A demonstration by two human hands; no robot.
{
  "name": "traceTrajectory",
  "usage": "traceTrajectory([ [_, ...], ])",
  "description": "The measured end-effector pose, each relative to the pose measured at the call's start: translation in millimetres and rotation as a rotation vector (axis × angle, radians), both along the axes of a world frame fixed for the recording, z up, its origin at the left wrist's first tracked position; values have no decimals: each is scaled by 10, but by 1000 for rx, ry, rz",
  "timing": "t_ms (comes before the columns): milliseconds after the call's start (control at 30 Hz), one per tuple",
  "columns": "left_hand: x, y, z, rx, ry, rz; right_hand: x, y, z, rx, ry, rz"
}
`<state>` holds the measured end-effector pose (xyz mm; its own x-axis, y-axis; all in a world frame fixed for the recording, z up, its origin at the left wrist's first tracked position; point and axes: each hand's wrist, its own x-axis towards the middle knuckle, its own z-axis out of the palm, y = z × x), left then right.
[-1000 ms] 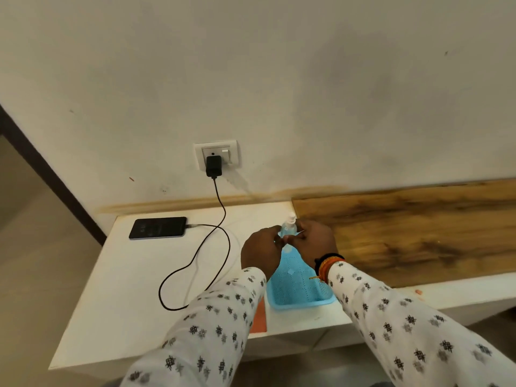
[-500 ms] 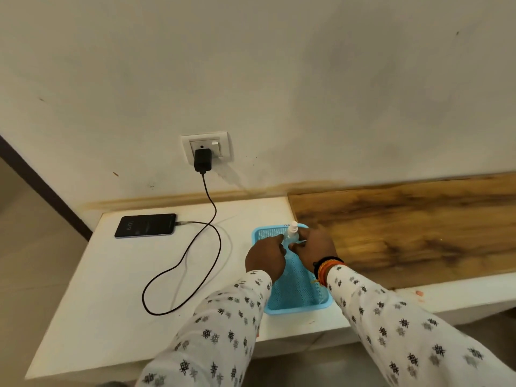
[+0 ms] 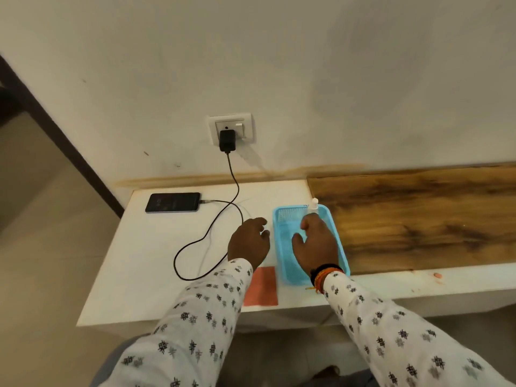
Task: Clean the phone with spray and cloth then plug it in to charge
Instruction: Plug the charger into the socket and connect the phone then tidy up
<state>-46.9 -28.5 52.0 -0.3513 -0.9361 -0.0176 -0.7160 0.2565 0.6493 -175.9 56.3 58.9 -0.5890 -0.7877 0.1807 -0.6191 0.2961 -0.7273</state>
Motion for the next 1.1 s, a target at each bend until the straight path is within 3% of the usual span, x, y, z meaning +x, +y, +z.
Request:
traceTrajectory([
  [167, 597, 84, -182, 46, -114, 62, 500, -61, -63, 136, 199, 346],
  [300, 855, 242, -322, 96, -200, -13, 746, -96, -152, 305, 416, 536],
  [400, 926, 345, -419, 124, -225, -66, 864, -71, -227, 417, 662, 567],
  [500, 914, 393, -451, 133, -231, -91, 913, -33, -280, 530, 784, 545],
  [800, 772, 432, -457, 114, -263, -69, 885, -32, -292, 622, 758, 502],
  [1100, 698, 377, -423, 160, -51, -23, 823, -75, -358, 651, 723, 461],
])
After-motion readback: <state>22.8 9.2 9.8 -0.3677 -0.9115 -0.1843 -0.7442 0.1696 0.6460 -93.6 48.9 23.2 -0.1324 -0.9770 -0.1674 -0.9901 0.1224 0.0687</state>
